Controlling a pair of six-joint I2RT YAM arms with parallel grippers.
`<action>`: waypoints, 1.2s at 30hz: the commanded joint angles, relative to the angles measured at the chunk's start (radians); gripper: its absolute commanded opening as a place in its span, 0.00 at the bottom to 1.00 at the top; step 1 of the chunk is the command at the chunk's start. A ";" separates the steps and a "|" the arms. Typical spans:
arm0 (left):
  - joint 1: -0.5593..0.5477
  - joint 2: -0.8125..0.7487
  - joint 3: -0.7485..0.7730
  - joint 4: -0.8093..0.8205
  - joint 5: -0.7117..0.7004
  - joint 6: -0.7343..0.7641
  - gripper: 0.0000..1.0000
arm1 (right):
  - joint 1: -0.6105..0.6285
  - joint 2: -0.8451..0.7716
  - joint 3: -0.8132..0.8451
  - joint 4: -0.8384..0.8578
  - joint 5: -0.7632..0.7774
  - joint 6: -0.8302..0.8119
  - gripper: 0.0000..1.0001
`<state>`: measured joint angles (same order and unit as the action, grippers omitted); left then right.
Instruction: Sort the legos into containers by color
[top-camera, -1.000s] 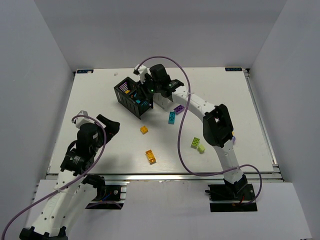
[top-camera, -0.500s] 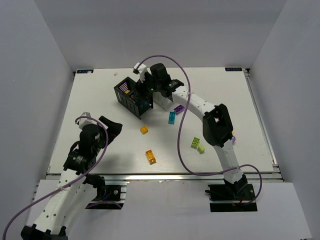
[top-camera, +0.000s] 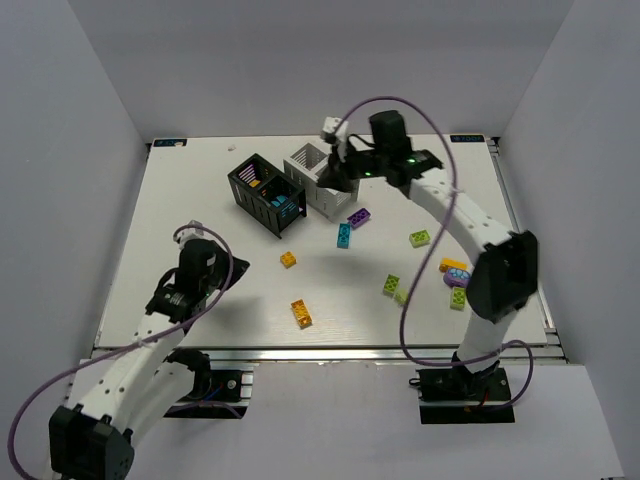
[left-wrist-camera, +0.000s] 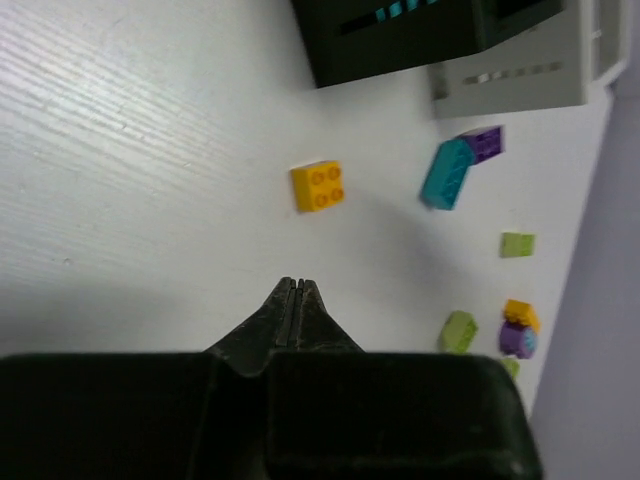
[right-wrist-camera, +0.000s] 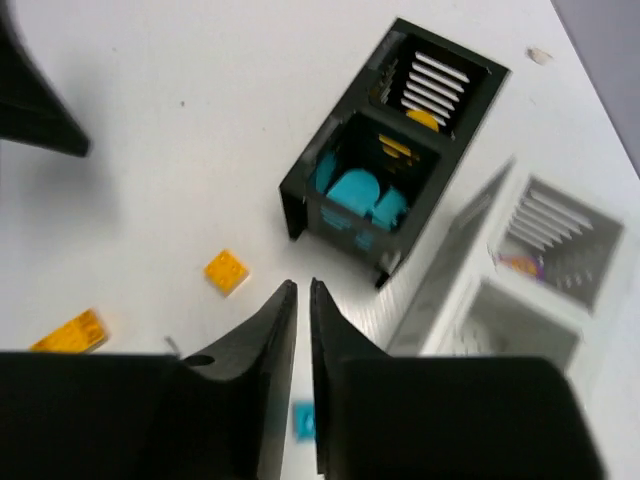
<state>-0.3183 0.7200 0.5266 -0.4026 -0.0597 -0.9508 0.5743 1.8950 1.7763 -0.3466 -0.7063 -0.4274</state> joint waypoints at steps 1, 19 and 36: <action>-0.034 0.077 0.047 -0.016 -0.008 0.009 0.00 | -0.054 -0.180 -0.175 -0.064 -0.087 -0.079 0.14; -0.315 0.676 0.400 -0.225 -0.391 -0.190 0.82 | -0.229 -0.619 -0.736 0.034 0.077 0.035 0.89; -0.357 0.999 0.627 -0.162 -0.449 -0.131 0.82 | -0.238 -0.631 -0.769 0.060 0.082 0.064 0.87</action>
<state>-0.6670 1.7130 1.0981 -0.5682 -0.4538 -1.0962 0.3405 1.2900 1.0134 -0.3187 -0.6270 -0.3798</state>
